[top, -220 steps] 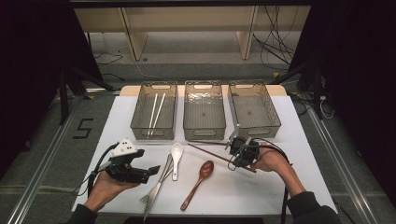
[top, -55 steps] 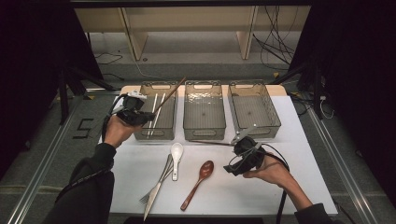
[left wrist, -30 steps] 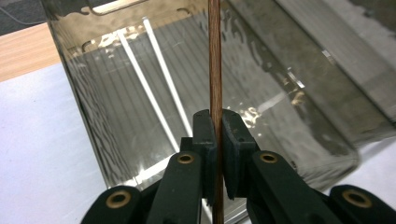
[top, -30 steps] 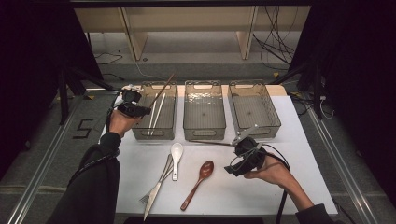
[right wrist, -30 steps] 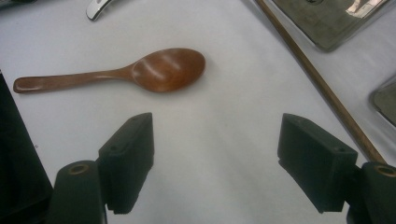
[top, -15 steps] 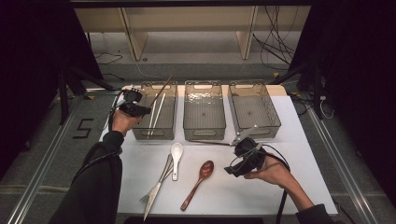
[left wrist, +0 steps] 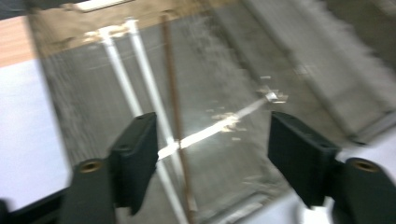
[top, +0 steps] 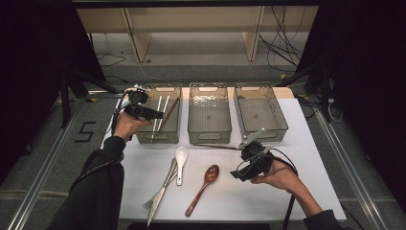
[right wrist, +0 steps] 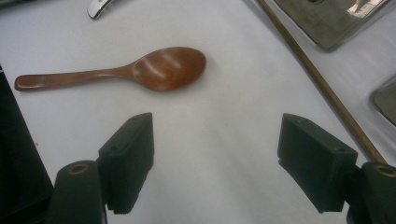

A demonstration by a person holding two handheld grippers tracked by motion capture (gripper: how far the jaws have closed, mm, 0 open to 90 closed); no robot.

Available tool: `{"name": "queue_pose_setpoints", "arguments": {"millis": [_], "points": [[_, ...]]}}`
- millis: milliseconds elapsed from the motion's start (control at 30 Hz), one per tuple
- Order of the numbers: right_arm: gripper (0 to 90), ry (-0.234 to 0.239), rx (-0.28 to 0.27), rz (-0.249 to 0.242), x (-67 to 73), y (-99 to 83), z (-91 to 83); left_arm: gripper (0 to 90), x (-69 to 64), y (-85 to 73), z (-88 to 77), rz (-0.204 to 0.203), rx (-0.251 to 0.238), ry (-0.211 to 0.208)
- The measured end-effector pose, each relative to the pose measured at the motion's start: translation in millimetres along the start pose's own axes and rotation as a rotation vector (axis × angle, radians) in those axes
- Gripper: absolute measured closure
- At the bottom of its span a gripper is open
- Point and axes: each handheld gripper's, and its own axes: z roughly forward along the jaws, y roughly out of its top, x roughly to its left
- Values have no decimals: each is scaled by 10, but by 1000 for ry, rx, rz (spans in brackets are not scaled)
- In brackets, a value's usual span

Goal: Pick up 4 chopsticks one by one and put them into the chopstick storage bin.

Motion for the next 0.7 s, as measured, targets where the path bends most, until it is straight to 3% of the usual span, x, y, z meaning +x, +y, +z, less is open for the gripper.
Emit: {"name": "queue_pose_setpoints", "arguments": {"millis": [133,433,533,700], "points": [[281,-5,2,0,-10,-3,0,256,-110,-59,-181,25,-34,-61],[280,-36,-10,2,-83,3,-19,170,-395,-395,-572,111,-100,-187],[278,-50,-14,-11,-123,28,-6,158,-459,-499,-672,129,-130,-198],[277,-73,-14,3,-228,63,16,155,-527,-638,-731,158,-116,-177]]}}
